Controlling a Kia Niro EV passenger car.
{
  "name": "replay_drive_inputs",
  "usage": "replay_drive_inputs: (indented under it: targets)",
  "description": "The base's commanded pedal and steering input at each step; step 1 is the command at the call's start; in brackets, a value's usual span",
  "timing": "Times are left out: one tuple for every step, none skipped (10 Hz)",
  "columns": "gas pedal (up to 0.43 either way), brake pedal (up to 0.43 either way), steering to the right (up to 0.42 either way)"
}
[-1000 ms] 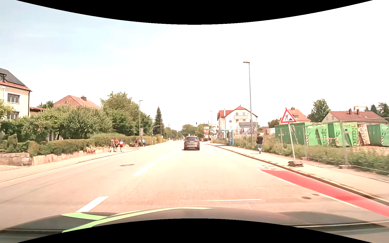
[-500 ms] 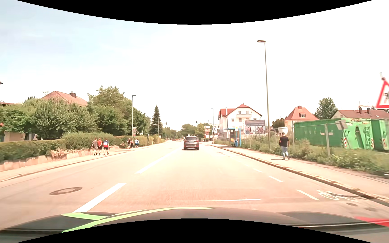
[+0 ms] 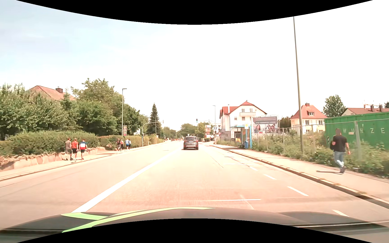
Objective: Follow the waypoints while adhering to traffic rules and regulations
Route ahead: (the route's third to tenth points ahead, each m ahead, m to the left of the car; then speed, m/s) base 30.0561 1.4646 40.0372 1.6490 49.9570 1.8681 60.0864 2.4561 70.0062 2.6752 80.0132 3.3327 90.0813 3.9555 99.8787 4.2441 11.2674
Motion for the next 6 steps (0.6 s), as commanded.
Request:
replay_drive_inputs:
  targets:
    - [0.059, 0.0, -0.001]
    - [0.059, 0.0, -0.001]
    - [0.059, 0.0, -0.001]
    - [0.059, 0.0, -0.001]
    - [0.047, 0.0, -0.001]
    - [0.047, 0.0, -0.001]
